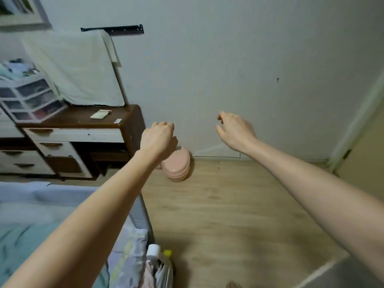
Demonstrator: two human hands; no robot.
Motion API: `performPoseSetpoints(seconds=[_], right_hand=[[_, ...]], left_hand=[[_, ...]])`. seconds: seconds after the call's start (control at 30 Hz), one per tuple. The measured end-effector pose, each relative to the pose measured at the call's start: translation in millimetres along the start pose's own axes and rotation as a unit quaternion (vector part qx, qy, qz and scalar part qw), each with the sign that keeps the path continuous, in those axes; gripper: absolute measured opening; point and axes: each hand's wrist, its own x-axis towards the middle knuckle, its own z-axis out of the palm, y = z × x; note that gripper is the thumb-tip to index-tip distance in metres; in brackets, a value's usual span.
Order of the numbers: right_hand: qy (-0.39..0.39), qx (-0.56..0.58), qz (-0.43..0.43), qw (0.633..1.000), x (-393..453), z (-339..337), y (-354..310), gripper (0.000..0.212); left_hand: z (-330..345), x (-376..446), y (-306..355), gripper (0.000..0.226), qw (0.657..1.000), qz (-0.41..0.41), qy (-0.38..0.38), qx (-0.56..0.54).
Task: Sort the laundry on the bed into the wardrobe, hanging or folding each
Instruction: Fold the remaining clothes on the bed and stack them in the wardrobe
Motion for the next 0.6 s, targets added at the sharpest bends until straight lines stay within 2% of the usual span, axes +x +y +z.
performPoseSetpoints(seconds=[0.13,0.23,0.3,0.43,0.6], right_hand=[[-0.099,-0.043,-0.050,0.993,105,70,-3,0.037],[-0.218,-0.059,-0.070,0.972,185,114,-10,0.048],[-0.261,-0.069,-0.092,0.958,238,143,-20,0.048],[-0.304,-0.070,-0.175,0.934,330,204,-59,0.039],[-0.257,-0.025,-0.285,0.923,416,273,-139,0.040]], left_hand=[[47,73,-40,0.035,0.991,-0.053,-0.110,0.048],[74,126,-76,0.035,0.979,-0.120,-0.166,0.025],[89,155,-105,0.034,0.970,-0.158,-0.186,0.011],[109,193,-168,0.034,0.949,-0.224,-0.221,0.014],[135,218,-269,0.030,0.926,-0.310,-0.213,0.037]])
